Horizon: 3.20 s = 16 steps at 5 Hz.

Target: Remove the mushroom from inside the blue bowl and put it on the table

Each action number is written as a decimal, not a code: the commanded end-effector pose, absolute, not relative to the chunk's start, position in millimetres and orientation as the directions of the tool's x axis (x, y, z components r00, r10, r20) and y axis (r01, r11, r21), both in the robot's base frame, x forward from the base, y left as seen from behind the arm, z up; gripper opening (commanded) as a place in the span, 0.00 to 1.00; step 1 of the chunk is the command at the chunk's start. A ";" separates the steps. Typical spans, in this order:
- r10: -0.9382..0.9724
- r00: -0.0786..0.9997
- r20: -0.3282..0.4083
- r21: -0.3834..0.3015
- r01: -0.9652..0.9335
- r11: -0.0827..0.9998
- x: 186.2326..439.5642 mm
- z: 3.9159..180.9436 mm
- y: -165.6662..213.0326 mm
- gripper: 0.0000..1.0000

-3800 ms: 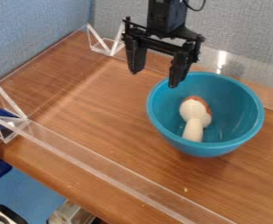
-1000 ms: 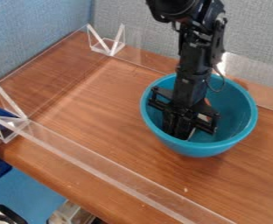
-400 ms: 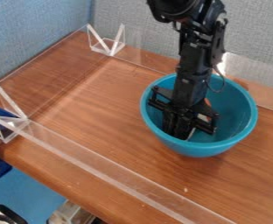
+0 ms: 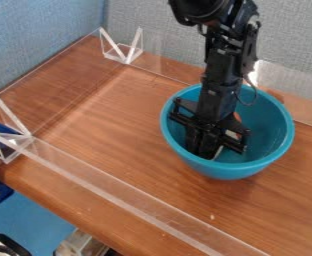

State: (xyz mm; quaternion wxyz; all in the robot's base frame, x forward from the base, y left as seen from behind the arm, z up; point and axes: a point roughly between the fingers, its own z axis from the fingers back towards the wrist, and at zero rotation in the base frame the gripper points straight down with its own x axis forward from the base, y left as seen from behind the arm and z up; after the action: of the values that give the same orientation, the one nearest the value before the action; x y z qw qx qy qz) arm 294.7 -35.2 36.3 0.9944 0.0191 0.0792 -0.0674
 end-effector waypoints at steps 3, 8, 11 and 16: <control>-0.148 0.984 -0.103 0.044 0.153 0.987 302.6 50.7 -31.9 0.00; -0.179 0.982 -0.062 0.063 0.183 0.981 302.2 68.9 -27.7 0.00; -0.193 0.981 -0.016 0.073 0.194 0.978 301.7 89.0 -24.2 0.00; 0.032 0.989 0.142 0.112 -0.048 0.993 269.3 177.0 76.4 0.00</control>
State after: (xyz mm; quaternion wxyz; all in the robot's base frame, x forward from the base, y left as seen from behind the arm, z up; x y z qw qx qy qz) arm 268.6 77.7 158.8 0.9977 0.0516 -0.0372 0.0230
